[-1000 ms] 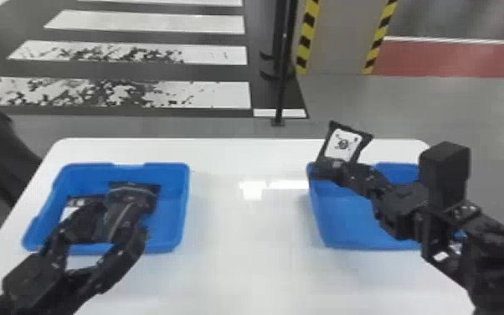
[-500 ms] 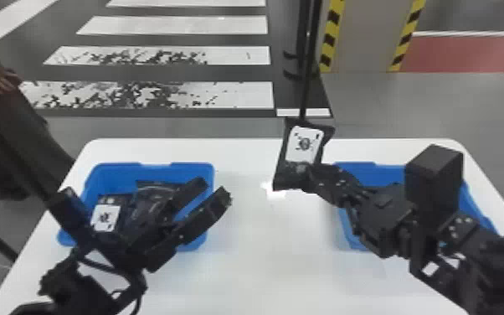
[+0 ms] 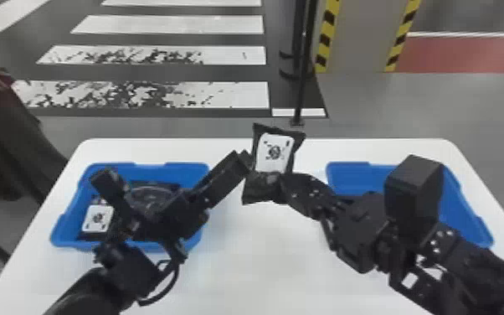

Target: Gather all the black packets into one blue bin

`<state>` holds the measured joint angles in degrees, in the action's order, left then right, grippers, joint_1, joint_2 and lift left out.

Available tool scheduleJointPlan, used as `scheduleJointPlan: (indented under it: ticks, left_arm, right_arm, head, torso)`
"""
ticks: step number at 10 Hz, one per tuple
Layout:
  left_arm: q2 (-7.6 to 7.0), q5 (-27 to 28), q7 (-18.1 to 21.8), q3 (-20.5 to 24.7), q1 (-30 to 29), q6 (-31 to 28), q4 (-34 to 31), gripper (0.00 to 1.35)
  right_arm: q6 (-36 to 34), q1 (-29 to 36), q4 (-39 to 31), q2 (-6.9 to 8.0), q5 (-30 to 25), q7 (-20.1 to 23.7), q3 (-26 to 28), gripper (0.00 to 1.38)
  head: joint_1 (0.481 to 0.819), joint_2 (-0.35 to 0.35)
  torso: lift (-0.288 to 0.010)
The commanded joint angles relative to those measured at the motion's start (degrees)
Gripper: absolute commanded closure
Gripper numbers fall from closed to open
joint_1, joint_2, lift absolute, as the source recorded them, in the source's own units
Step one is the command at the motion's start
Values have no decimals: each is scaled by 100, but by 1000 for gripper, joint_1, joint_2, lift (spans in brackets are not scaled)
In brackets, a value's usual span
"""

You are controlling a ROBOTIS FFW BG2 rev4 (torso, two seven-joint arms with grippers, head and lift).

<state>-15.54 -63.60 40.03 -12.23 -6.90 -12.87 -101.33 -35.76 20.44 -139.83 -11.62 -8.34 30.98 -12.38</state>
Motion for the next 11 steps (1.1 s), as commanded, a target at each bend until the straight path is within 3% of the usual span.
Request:
scheduleJointPlan:
  ticks: [1, 2, 3, 4, 5, 6, 9, 10, 11]
  left_arm:
    - [33, -199, -39, -193, 212, 162, 254, 156]
    - [60, -347, -56, -319, 367, 218, 494, 200]
    - [69, -507, -56, -536, 535, 415, 789, 367]
    - [69, -747, -65, -753, 592, 598, 901, 754]
    - [69, -1010, -91, -970, 606, 809, 972, 972]
    - [60, -873, -109, -1062, 634, 879, 1000, 1159]
    - [51, -302, -109, -1050, 676, 1428, 1014, 1193]
    - [42, -359, -109, -982, 648, 1597, 1014, 1193]
    - [51, -382, -109, -810, 550, 1822, 1000, 1193]
  right_arm:
    - [-9, -6, -44, -7, 0, 4, -65, 1279]
    - [-9, -6, -86, -16, 0, 13, -99, 1279]
    - [-9, -34, -100, -34, -12, 13, -179, 1279]
    - [-9, -34, -100, -34, 0, 13, -225, 1279]
    - [-9, -34, -86, -34, 0, 13, -247, 1279]
    - [-9, -34, -100, -34, 0, 13, -247, 1279]
    - [5, -34, -16, -34, 171, 13, -247, 1277]
    - [384, -34, 209, 1, 308, -22, -179, 1107]
    - [483, 65, 265, 98, 400, -40, 50, 667]
  head:
    - [695, 3]
    - [695, 2]
    - [695, 3]
    - [695, 3]
    - [695, 3]
    - [695, 1]
    - [695, -12]
    - [695, -1]
    - [695, 6]
  torso:
    - [-110]
    - [-110]
    - [-110]
    - [-110]
    - [-110]
    - [-110]
    - [-110]
    - [-110]
    - [-110]
